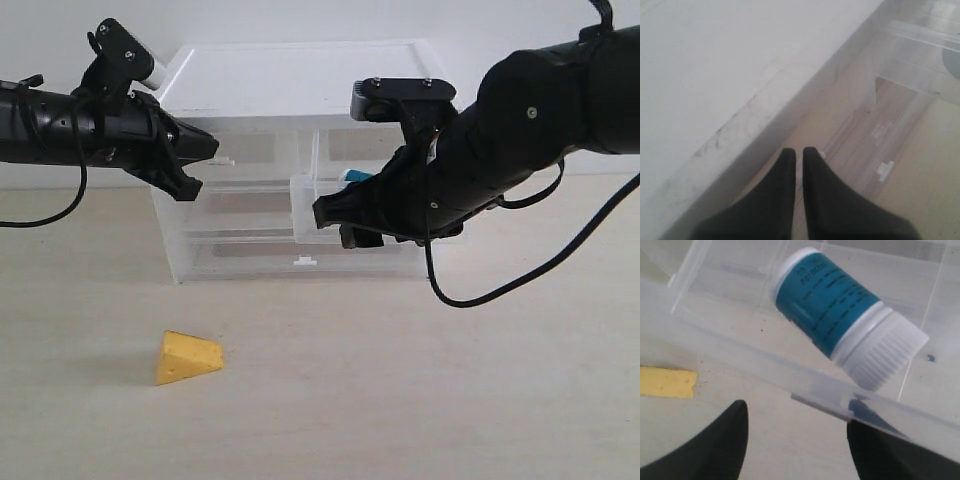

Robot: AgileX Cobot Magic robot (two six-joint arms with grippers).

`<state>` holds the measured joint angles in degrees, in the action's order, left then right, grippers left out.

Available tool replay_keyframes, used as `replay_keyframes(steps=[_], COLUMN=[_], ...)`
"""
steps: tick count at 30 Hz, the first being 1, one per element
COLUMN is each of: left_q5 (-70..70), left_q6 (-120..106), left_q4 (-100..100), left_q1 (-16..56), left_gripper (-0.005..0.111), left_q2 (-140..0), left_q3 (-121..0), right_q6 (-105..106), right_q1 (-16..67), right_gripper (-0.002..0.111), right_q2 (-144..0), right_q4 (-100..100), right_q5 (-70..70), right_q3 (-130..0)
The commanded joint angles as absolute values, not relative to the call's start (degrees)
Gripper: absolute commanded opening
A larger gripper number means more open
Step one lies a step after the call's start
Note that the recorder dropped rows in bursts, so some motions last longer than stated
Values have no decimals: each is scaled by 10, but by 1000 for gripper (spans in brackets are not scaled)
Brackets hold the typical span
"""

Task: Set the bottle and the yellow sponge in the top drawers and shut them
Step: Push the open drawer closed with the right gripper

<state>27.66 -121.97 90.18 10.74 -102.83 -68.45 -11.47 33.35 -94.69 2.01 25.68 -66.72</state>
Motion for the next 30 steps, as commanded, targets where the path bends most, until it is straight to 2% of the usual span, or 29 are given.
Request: replay_keyframes(steps=[1,11,30], left_q5=[268,265,264], left_q6=[-1222,-1222,-1222], left_q4=[905,904,904], left_q1=[105,105,105], left_gripper=[4,4,4], left_q2=[-1026,-1026,-1026], left_q3=[-685,-685,-685], right_q6=[-107,-114,-156], right_q1=[332,332,316], right_gripper=[54,54,54], right_q2=[-945,-945,-996], right_q4=[-8,-32,-130], right_q5=[220,238,189], right_q3=[-682,-682,-723])
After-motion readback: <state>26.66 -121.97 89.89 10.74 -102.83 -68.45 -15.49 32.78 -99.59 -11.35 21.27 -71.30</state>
